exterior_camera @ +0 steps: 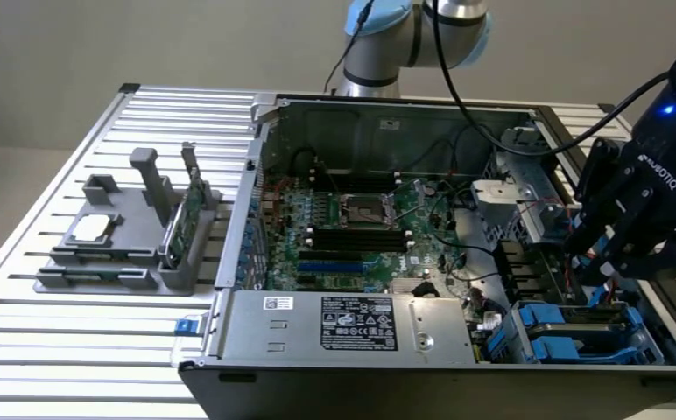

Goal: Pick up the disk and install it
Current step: 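Insert the second disk wire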

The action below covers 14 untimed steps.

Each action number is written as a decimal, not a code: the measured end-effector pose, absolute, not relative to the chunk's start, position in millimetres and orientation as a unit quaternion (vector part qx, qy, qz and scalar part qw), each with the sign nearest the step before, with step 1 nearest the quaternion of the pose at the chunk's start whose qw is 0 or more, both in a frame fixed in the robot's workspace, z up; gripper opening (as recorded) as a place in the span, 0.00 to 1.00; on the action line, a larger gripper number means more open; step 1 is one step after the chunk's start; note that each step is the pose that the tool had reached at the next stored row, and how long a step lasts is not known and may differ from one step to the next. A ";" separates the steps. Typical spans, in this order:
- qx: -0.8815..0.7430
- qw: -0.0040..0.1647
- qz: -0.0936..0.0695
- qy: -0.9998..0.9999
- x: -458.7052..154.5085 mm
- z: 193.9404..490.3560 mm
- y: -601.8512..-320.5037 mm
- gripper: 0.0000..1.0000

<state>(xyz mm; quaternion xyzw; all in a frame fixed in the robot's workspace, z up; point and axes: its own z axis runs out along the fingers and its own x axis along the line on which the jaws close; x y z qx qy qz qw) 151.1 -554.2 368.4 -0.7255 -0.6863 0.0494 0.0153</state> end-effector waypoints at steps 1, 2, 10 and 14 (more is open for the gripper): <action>-0.725 0.015 0.049 -0.686 151.2 367.9 -554.0 0.42; -0.725 0.015 0.049 -0.686 151.3 367.6 -553.9 0.42; -0.725 0.015 0.049 -0.686 152.0 366.7 -553.2 0.34; -0.725 0.015 0.049 -0.686 152.5 366.4 -553.2 0.27</action>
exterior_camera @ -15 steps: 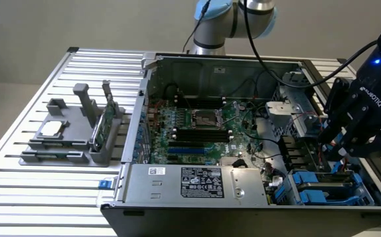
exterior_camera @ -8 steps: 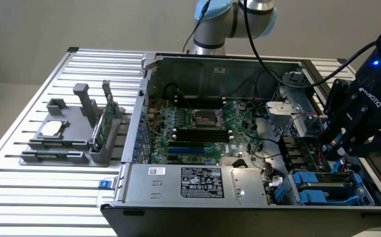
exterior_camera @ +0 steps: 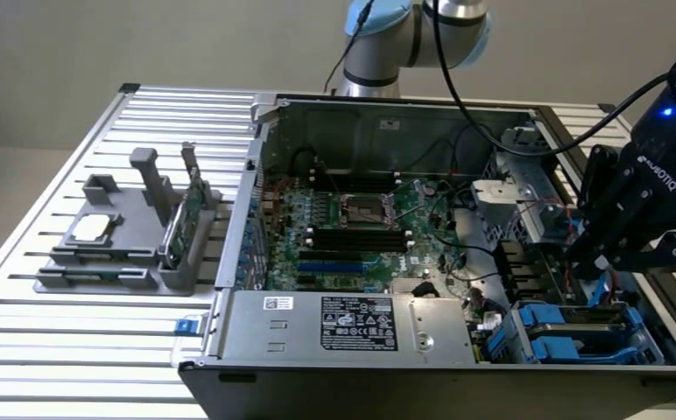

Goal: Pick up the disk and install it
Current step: 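Insert the second disk wire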

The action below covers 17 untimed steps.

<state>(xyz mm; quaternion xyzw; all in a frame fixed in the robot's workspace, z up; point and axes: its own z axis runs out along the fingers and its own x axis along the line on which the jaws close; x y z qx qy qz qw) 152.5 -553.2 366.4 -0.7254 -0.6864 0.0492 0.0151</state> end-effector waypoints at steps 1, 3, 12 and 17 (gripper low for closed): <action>-0.725 0.015 0.049 -0.686 152.5 366.4 -553.2 0.27; -0.725 0.015 0.049 -0.686 152.6 366.5 -553.2 0.19; -0.725 0.015 0.049 -0.686 149.7 366.3 -553.2 0.16; -0.725 0.015 0.049 -0.687 147.8 366.4 -554.7 0.16</action>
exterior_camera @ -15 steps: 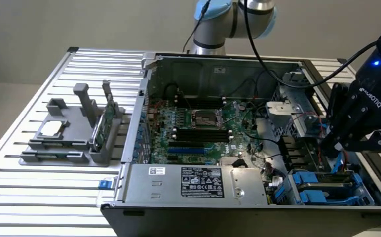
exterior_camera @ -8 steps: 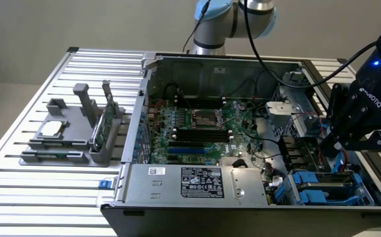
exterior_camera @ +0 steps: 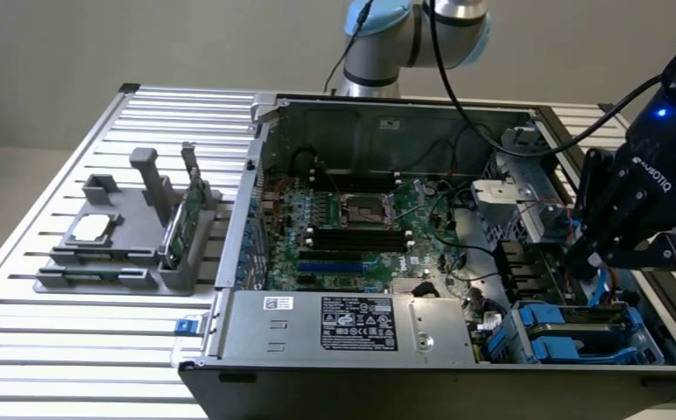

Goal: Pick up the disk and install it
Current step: 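Insert the second disk wire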

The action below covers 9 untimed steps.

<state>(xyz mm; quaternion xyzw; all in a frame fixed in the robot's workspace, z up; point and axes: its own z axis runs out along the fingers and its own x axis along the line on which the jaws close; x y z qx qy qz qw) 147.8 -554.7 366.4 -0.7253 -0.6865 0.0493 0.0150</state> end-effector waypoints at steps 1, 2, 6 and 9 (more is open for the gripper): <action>-0.725 0.015 0.049 -0.686 147.7 366.4 -555.5 0.16; -0.725 0.015 0.049 -0.686 147.7 366.2 -556.5 0.16; -0.725 0.015 0.049 -0.686 147.7 362.9 -562.1 0.16; -0.725 0.016 0.048 -0.687 147.7 358.5 -566.6 0.16</action>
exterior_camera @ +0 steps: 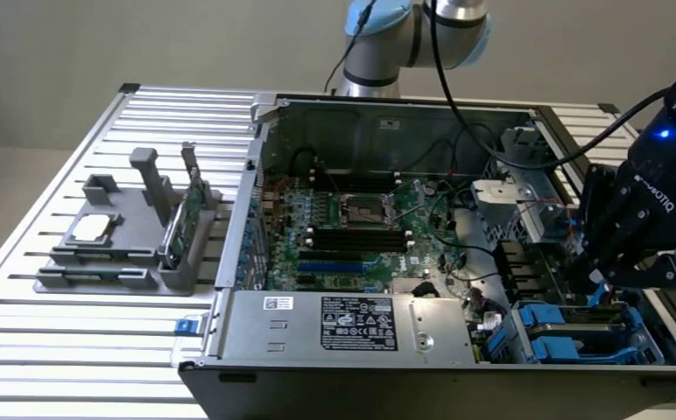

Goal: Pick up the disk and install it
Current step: 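Insert the second disk wire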

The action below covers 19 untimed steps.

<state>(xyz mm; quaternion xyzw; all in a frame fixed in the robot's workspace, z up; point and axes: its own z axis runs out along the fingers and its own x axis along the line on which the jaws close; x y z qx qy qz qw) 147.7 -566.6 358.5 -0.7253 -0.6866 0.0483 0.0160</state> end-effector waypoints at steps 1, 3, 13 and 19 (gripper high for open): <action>-0.725 0.016 0.048 -0.687 147.8 357.2 -567.5 0.16; -0.725 0.017 0.047 -0.687 148.0 354.8 -569.3 0.16; -0.724 0.019 0.045 -0.688 152.0 348.1 -577.4 0.16; -0.723 0.022 0.042 -0.689 152.7 343.1 -579.1 0.16</action>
